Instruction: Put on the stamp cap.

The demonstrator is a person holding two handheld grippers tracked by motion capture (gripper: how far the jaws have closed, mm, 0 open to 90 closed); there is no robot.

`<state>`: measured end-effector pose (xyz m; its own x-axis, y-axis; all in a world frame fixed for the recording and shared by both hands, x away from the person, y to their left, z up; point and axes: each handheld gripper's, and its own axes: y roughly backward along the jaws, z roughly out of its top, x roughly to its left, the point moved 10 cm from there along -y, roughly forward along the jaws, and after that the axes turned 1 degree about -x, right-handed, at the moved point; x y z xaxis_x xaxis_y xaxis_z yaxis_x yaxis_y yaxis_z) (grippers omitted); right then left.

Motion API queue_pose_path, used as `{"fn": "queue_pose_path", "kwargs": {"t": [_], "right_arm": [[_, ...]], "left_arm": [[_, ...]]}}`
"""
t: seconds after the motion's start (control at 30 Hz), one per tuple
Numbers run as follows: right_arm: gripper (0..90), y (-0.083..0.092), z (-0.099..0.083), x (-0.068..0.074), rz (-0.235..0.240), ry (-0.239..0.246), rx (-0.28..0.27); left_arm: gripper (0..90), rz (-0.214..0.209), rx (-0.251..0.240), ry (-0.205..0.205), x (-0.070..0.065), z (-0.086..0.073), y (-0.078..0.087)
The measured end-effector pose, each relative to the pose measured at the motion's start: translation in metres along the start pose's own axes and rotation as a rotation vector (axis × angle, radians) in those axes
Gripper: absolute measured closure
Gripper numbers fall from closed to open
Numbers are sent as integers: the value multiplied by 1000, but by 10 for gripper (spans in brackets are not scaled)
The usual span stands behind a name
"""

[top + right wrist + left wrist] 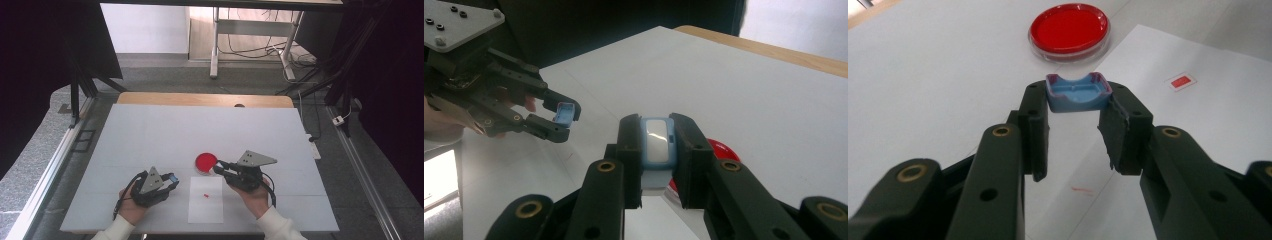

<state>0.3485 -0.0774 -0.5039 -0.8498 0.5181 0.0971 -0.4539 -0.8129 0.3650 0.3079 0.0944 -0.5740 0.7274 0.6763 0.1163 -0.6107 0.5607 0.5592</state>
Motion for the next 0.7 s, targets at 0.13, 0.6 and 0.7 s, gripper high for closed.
{"fn": "queue_pose_path", "kwargs": {"t": [0.13,0.6,0.7], "right_arm": [[750,-1,0,0,0,3,2],[750,-3,0,3,3,5,1],[750,-3,-1,3,3,6,6]], "left_arm": [[644,-7,7,-9,-3,1,-3],[644,-30,14,-23,-11,6,-13],[644,-36,13,-26,-14,8,-15]]}}
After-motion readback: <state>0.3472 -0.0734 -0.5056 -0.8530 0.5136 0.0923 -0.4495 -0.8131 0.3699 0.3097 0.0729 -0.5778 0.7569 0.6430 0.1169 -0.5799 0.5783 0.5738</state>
